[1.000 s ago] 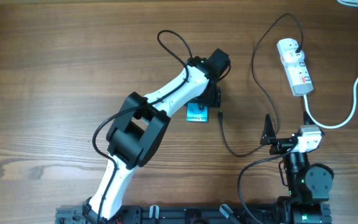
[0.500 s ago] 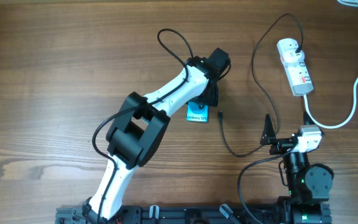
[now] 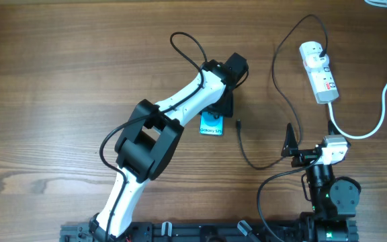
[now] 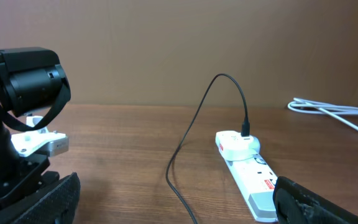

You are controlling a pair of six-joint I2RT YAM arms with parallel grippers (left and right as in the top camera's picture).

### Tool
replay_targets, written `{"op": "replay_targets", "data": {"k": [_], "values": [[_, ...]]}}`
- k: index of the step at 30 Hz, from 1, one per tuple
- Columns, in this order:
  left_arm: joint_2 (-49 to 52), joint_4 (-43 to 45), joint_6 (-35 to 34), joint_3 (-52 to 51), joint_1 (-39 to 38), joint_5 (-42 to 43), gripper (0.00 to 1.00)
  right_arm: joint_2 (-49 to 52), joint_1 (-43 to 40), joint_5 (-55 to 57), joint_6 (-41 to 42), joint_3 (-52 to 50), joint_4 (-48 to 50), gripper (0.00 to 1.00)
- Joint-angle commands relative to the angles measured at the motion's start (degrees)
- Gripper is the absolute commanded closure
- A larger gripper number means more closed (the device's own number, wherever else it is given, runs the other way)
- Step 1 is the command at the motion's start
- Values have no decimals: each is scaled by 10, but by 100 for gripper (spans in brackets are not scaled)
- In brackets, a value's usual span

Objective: Plug charger to phone and switch on socket

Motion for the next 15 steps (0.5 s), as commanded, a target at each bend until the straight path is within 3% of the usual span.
{"op": "replay_targets", "data": {"k": [1, 15], "values": [[31, -28, 4, 5, 2, -13, 35, -2, 3, 8, 3, -1, 1, 0], [-8, -49, 2, 23, 6, 11, 33, -2, 3, 8, 3, -1, 1, 0]]}}
